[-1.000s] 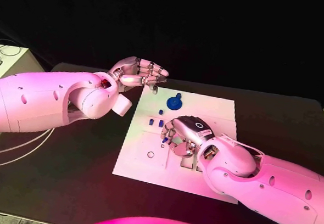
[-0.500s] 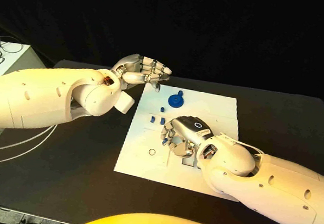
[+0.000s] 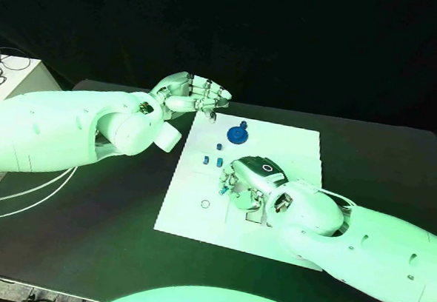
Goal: Assemble the parts on the task board
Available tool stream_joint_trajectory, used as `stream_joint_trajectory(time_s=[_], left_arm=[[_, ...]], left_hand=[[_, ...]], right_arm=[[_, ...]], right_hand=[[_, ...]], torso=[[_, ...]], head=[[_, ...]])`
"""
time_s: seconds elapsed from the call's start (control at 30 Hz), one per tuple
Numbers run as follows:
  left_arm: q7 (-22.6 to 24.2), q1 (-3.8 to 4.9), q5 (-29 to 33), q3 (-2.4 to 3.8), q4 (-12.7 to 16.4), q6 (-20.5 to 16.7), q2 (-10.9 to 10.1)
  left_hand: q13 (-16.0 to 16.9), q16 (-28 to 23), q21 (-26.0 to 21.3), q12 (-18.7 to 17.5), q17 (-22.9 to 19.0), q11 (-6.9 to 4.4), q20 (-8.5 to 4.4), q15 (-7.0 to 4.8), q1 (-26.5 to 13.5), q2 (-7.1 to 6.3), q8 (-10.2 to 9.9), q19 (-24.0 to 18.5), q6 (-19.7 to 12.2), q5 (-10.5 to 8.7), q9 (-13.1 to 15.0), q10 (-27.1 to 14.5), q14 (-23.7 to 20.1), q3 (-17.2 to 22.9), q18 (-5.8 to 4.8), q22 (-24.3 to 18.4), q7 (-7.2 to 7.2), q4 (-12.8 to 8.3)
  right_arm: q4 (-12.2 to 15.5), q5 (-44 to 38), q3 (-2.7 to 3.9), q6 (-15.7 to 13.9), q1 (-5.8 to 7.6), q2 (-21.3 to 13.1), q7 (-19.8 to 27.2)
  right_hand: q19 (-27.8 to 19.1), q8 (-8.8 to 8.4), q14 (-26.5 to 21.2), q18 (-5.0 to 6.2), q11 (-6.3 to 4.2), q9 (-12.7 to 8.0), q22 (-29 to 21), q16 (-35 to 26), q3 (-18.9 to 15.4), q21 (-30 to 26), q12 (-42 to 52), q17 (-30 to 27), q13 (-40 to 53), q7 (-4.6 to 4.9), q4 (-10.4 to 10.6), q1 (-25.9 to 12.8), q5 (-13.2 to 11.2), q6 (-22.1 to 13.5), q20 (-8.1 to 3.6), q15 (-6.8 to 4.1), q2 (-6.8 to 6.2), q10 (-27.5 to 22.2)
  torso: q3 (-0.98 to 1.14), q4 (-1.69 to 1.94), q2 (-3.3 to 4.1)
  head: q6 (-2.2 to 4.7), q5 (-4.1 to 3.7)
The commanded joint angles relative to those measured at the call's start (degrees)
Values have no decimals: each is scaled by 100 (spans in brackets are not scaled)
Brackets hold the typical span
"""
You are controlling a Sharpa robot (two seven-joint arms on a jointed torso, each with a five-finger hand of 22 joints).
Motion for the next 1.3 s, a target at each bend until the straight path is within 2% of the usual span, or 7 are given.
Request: stream_joint_trajectory(time_s=[0.03, 0.4, 0.83, 0.93, 1.0, 1.2, 1.3], left_arm=[[23, 6, 33, 5, 11, 95, 9], [16, 6, 33, 5, 17, 93, -1], [8, 7, 33, 5, 20, 95, -7], [4, 8, 33, 5, 21, 94, -7], [1, 8, 33, 5, 20, 92, -9], [-16, 8, 33, 5, 18, 103, -11], [-24, 8, 33, 5, 18, 113, -10]], left_hand=[[-5, -38, -26, -24, -8, -8, 1, 15, 55, 17, -16, 32, -22, 21, -9, -28, -34, -9, 75, -5, 1, -28], [-8, -41, -33, -28, -8, -1, 4, 20, 64, 23, -16, 37, -27, 23, -11, -44, -36, -15, 75, -9, 7, -35], [-8, -41, -33, -28, -8, -1, 4, 20, 64, 23, -16, 37, -27, 23, -11, -44, -36, -15, 75, -9, 7, -35], [-8, -41, -33, -28, -8, -1, 4, 20, 64, 23, -16, 37, -27, 23, -11, -44, -36, -15, 75, -9, 7, -35], [-8, -41, -33, -28, -8, -1, 4, 20, 64, 23, -16, 37, -27, 23, -11, -44, -36, -15, 75, -9, 7, -35], [-10, -43, -37, -28, -8, 1, 7, 22, 70, 33, -14, 41, -26, 25, -12, -50, -37, -16, 75, -11, 8, -39], [-10, -44, -38, -29, -8, 1, 7, 23, 71, 34, -14, 41, -26, 25, -12, -53, -38, -16, 75, -11, 8, -40]], right_arm=[[-15, -132, -3, 98, -10, 38, -52], [-77, -160, -10, 151, -38, 103, -73], [-115, -292, -33, 483, -43, 181, -115], [-135, -264, -42, 463, -43, 203, -54], [-149, -229, -47, 429, -43, 211, -3], [-173, -185, -52, 307, -42, 209, 48], [-179, -179, -53, 231, -42, 198, 42]], right_hand=[[366, 14, 335, 13, -102, 6, 1176, -15, -11, -16, 22, 136, 3, 28, -30, 0, 18, 15, -55, -31, 51, 129], [366, 14, 335, 13, -102, 6, 1176, -15, -11, -16, 22, 136, 3, 28, -30, 0, 18, 15, -55, -31, 51, 129], [361, -2, 332, 17, -89, 17, 1171, -23, -10, -38, -13, 123, -3, 43, -51, -32, 14, -8, -51, -22, 48, 117], [349, -45, 324, 24, -61, 35, 1160, -42, -74, -81, -94, 94, -17, 65, -51, -147, 6, -67, -32, 4, 23, 65], [305, -135, 312, 52, 8, 23, 1108, -71, -155, -251, -248, 52, -66, 107, -21, -296, 25, -179, 2, 63, -68, -128], [204, -256, 262, 112, 107, 7, 995, -174, -177, -610, -428, -104, -136, 172, -21, -397, 16, -307, 77, 142, -166, -381], [196, -284, 255, 117, 120, 3, 988, -181, -171, -635, -436, -118, -145, 183, -27, -400, 15, -339, 90, 154, -177, -419]], torso=[[1, 3, 4], [0, 2, 6], [-2, -2, 1], [-1, 1, 1], [1, -2, 2], [0, -7, -2], [3, -6, -2]], head=[[-3, -7], [-44, 12], [-56, 7], [-58, 5], [-64, 6], [-61, 4], [-61, 3]])
